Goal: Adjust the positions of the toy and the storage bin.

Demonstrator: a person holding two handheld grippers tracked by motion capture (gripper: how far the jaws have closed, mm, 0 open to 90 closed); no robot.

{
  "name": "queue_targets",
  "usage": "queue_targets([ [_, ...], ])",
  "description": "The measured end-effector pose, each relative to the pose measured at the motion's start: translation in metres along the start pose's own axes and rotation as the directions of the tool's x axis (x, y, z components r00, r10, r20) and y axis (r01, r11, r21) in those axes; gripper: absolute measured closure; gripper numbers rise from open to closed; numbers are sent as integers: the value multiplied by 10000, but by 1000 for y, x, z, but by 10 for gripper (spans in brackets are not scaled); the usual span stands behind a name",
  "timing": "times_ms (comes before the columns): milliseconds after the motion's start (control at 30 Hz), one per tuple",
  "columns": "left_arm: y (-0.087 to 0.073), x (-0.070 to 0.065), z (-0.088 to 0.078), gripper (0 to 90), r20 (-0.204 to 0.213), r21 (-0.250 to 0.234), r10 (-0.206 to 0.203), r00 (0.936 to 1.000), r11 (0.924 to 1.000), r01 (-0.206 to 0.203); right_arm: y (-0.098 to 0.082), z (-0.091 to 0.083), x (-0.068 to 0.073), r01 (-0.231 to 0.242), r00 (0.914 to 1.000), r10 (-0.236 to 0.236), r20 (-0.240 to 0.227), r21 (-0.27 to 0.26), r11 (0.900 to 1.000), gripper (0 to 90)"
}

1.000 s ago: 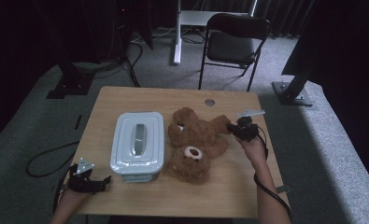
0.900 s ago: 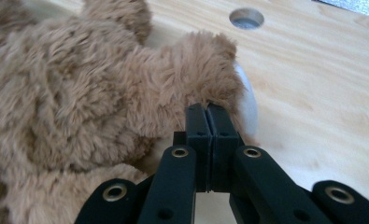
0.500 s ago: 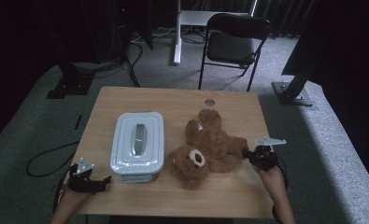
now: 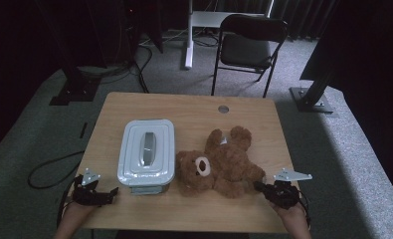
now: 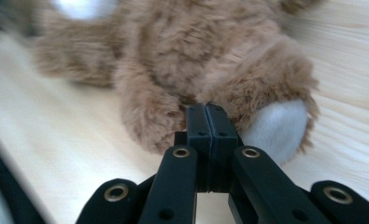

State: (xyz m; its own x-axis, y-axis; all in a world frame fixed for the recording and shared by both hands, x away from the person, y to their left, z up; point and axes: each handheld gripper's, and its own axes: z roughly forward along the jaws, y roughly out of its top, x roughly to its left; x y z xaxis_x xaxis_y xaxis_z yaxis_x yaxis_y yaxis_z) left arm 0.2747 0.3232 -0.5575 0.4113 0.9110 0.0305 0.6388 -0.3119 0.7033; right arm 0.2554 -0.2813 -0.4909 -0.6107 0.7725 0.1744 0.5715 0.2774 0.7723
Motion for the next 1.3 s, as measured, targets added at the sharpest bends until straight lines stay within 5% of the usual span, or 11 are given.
queue_targets([
  [100, 0, 0, 0, 19, -1, 0, 1, 10000, 10000, -1, 0, 1, 9, 376, 9993, -375, -23, 118, 9992, 900],
  [167, 0, 0, 0, 19, 0, -1, 6, 10000, 10000, -6, 1, 2, 8, 436, 9980, -442, 453, 141, 9989, 900],
  [267, 0, 0, 0, 19, -2, -1, -1, 10000, 10000, 1, 5, 1, -1, 84, 9973, -80, 724, -54, 10000, 872],
  [467, 0, 0, 0, 19, -1, 9, 2, 10000, 10000, -2, 32, -9, -11, -23, 9998, 45, 172, -1230, 9924, 516],
  [567, 0, 0, 0, 19, -1, 10, -2, 10000, 10000, 2, 56, -7, -11, 425, 9985, -370, 410, -1433, 9888, 378],
  [733, 0, 0, 0, 19, -2, -6, -20, 10000, 10000, 20, 87, 8, -12, 1171, 9921, -1090, 625, -1446, 9825, 325],
  [933, 0, 0, 0, 19, 0, -4, -17, 10000, 10000, 17, 130, 50, -25, 1635, 9830, -1692, -720, -786, 9834, 314],
  [1067, 0, 0, 0, 19, 1, -7, -18, 10000, 10000, 18, 146, 72, -31, 1422, 9743, -1497, -1686, -560, 9883, 314],
  [1200, 0, 0, 0, 19, 3, -13, -17, 10000, 10000, 17, 148, 93, -34, 1545, 9686, -1520, -1967, -26, 9880, 309],
  [1300, 0, 0, 0, 19, 3, -12, -19, 10000, 10000, 19, 140, 105, -31, 2105, 9632, -1968, -1833, 585, 9758, 302],
])
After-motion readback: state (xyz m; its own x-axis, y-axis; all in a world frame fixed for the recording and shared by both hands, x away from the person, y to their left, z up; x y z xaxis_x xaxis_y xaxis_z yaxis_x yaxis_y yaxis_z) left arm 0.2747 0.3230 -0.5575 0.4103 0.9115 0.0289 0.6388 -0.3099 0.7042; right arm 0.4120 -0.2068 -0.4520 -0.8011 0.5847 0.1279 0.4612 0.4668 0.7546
